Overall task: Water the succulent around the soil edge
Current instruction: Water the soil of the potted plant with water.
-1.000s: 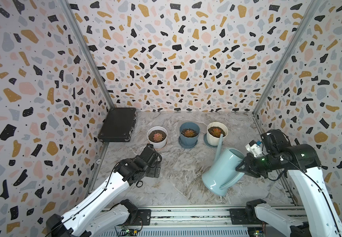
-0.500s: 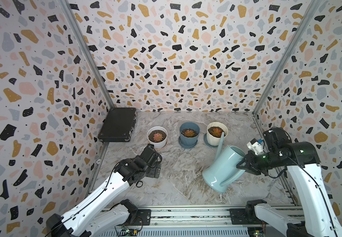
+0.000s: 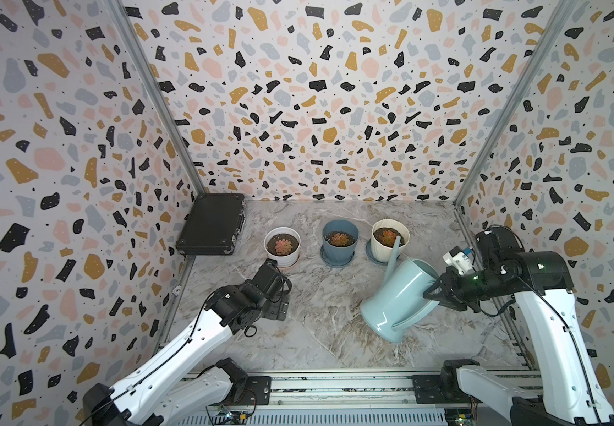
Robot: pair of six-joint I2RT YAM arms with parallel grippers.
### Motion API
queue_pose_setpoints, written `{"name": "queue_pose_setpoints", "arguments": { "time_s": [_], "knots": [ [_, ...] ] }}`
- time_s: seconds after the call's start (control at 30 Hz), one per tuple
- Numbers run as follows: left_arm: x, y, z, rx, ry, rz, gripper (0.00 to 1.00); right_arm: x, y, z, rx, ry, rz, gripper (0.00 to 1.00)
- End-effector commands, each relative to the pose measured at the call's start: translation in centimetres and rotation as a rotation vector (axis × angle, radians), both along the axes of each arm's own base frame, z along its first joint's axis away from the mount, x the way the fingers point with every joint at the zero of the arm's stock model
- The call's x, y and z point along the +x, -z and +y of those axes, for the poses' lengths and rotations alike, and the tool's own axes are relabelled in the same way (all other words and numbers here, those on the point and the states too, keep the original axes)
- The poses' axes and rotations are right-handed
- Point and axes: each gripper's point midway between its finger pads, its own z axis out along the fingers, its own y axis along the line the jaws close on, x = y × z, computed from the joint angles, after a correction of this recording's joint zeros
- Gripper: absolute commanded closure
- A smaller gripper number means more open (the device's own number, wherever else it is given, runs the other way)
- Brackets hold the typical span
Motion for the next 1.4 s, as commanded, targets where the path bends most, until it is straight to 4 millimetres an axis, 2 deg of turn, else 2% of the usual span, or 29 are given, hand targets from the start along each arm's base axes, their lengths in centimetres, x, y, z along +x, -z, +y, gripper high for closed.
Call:
{"name": "queue_pose_setpoints", "arguments": {
  "time_s": [0.0,0.27,0.53,1.03,1.17,1.37],
  "knots": [
    [0.4,-0.3,-0.4,0.002,0.018,-0.022,0.01,-5.4,0.0,0.4,0.047,-0.01,0.206,1.0],
    [0.4,-0.3,-0.4,0.015,0.027,-0.027,0.01,-5.6,0.6,0.0,0.027,-0.003,0.217,1.0],
    [0.4,-0.3,-0.5,0.021,0.037,-0.026,0.01,-4.8,1.3,-1.8,-0.105,-0.014,0.17,1.0],
    [0.4,-0.4,-0.5,0.032,0.039,-0.023,0.01,-4.5,2.1,-2.5,-0.146,-0.033,0.174,1.0],
    [0.5,-0.4,-0.5,0.035,0.038,-0.023,0.01,-4.1,1.7,-3.2,-0.191,-0.029,0.139,1.0],
    [0.6,-0.3,-0.5,0.038,0.038,-0.023,0.0,-3.3,-0.4,-4.4,-0.273,-0.054,-0.014,1.0]
  ]
}}
